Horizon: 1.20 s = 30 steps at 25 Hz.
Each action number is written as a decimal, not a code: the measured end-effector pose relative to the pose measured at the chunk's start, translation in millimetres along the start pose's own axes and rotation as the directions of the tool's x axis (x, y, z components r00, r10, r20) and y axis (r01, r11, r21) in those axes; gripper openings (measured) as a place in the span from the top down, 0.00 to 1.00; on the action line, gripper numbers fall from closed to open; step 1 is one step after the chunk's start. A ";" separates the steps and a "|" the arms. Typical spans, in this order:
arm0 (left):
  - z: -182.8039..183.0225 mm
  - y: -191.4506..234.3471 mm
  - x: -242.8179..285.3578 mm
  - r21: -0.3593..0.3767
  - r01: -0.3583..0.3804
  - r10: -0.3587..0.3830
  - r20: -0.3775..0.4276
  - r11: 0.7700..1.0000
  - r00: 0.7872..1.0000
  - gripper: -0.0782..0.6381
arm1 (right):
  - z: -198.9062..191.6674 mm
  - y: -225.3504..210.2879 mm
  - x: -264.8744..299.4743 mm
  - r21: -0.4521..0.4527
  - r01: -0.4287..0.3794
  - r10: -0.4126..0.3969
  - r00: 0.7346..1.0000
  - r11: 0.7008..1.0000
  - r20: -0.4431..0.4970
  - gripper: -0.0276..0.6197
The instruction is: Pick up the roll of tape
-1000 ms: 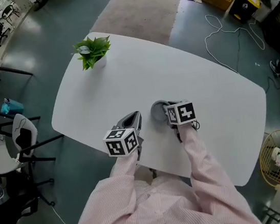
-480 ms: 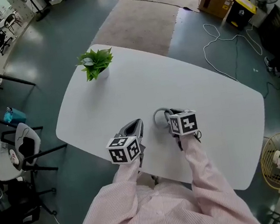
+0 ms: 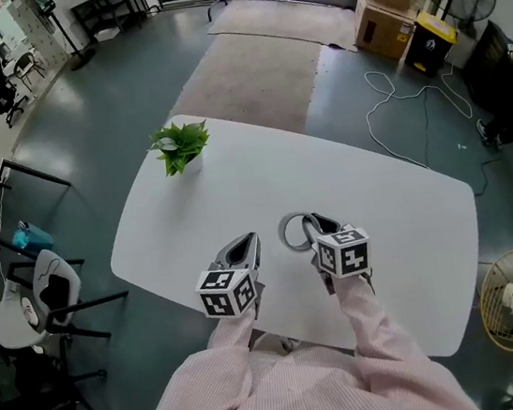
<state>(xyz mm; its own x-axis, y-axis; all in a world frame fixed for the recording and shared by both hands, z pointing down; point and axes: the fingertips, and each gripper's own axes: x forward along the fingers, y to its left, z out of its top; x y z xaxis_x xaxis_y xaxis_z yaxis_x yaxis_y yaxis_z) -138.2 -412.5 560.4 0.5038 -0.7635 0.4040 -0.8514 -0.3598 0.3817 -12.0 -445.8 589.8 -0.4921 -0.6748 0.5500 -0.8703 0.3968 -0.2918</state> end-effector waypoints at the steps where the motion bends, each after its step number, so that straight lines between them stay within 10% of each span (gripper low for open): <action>1: 3.8 -2.4 -2.0 0.011 0.003 -0.004 0.009 1.000 1.000 0.89 | 4.2 1.2 -4.2 0.008 -0.001 0.001 1.000 1.000 0.028 0.83; 30: 92.0 -59.0 -70.4 0.187 0.011 -0.064 0.277 0.982 0.959 0.89 | 93.1 27.9 -137.3 -0.021 -0.046 0.050 0.854 0.999 0.519 0.83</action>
<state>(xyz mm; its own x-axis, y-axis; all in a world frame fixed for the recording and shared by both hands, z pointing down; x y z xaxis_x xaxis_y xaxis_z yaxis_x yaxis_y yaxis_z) -136.8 -386.9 433.0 0.4965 -0.8579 0.1325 -0.8581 -0.4621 0.2240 29.4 -400.0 433.3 -0.4750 -0.8786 0.0489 -0.8460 0.4406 -0.3003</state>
